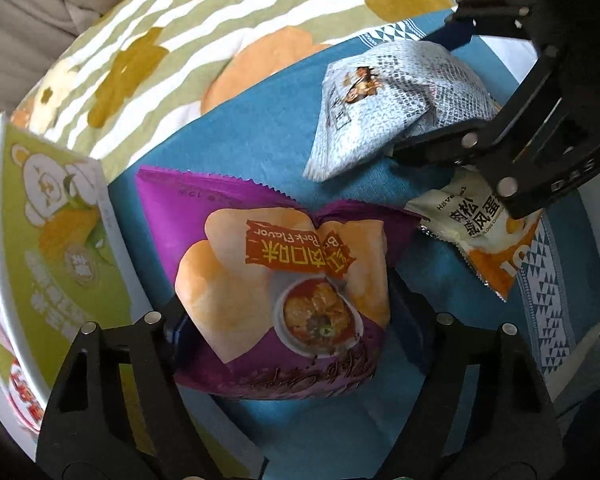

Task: Organize snacks
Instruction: 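Grasp the purple chips bag with the left tool while the right tool grasps the silver printed bag, then carry both held bags over the cardboard box and open both tools to drop them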

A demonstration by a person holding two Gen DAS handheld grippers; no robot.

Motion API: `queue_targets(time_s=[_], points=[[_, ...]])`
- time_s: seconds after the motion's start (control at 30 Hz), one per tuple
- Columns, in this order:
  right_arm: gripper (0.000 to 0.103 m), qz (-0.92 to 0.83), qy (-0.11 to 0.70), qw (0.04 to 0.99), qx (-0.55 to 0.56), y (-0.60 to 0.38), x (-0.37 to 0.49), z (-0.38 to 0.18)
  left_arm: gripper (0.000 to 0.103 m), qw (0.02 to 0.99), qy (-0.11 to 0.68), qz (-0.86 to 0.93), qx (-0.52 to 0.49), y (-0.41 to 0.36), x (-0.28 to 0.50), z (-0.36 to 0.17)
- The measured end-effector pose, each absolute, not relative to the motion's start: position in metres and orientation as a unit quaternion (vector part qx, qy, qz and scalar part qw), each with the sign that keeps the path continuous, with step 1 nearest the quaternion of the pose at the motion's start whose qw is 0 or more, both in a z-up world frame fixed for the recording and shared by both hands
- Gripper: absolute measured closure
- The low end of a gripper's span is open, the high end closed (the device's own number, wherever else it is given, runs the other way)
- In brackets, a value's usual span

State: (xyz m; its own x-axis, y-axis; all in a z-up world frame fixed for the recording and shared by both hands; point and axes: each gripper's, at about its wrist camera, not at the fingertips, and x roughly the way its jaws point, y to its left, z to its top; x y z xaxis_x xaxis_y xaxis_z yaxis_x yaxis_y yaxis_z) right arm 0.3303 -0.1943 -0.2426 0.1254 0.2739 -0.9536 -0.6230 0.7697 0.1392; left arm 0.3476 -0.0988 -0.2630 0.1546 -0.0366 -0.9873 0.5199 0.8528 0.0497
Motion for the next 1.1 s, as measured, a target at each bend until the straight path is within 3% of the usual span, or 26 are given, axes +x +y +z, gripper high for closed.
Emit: queue_targets(time_s=[0.4, 1.1], points=[[0.050, 0.286, 0.579, 0.755, -0.116, -0.196, 0.322, -0.236, 0.029, 0.762, 0.616, -0.161, 0.121, -0.078, 0.326, -0.239], [0.051, 0.285, 0.448, 0.845, -0.056, -0.175, 0.235, -0.069, 0.029, 0.867, 0.491, -0.082, 0.034, -0.012, 0.242, -0.082]])
